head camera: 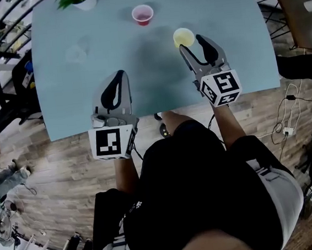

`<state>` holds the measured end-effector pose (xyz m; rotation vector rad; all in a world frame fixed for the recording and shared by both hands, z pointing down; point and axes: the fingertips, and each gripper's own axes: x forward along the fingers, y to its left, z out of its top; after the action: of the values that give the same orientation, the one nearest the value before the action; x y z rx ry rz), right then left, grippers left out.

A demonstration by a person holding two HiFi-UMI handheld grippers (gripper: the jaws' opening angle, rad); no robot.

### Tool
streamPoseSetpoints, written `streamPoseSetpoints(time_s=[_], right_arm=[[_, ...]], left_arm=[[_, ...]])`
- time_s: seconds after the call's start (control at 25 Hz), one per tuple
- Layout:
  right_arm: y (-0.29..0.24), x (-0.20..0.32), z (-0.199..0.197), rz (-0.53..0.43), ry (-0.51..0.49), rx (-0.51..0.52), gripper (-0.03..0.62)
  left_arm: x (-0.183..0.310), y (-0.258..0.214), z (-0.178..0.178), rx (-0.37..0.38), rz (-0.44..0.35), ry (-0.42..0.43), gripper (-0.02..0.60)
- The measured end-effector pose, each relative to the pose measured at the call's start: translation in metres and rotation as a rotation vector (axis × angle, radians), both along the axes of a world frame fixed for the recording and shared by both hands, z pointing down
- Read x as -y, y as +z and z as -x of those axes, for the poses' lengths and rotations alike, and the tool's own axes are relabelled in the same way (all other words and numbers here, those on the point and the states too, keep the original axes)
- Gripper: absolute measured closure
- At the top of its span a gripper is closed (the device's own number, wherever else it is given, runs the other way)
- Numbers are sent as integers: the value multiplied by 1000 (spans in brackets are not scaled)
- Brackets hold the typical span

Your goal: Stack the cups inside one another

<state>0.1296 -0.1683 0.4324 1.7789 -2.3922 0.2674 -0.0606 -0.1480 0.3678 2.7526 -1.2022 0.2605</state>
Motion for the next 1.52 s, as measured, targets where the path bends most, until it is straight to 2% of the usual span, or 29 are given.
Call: streamPoseSetpoints(time_s=[0.56,1.04,1.52], right_arm=[[57,35,-13,122,71,-51,270],[86,46,-15,185,67,-108,235],[99,51,-15,217,59,-131,230]], left_arm=[[39,21,9,27,49,2,583],[55,21,3,57,52,18,583],[63,17,-2,69,41,36,580]])
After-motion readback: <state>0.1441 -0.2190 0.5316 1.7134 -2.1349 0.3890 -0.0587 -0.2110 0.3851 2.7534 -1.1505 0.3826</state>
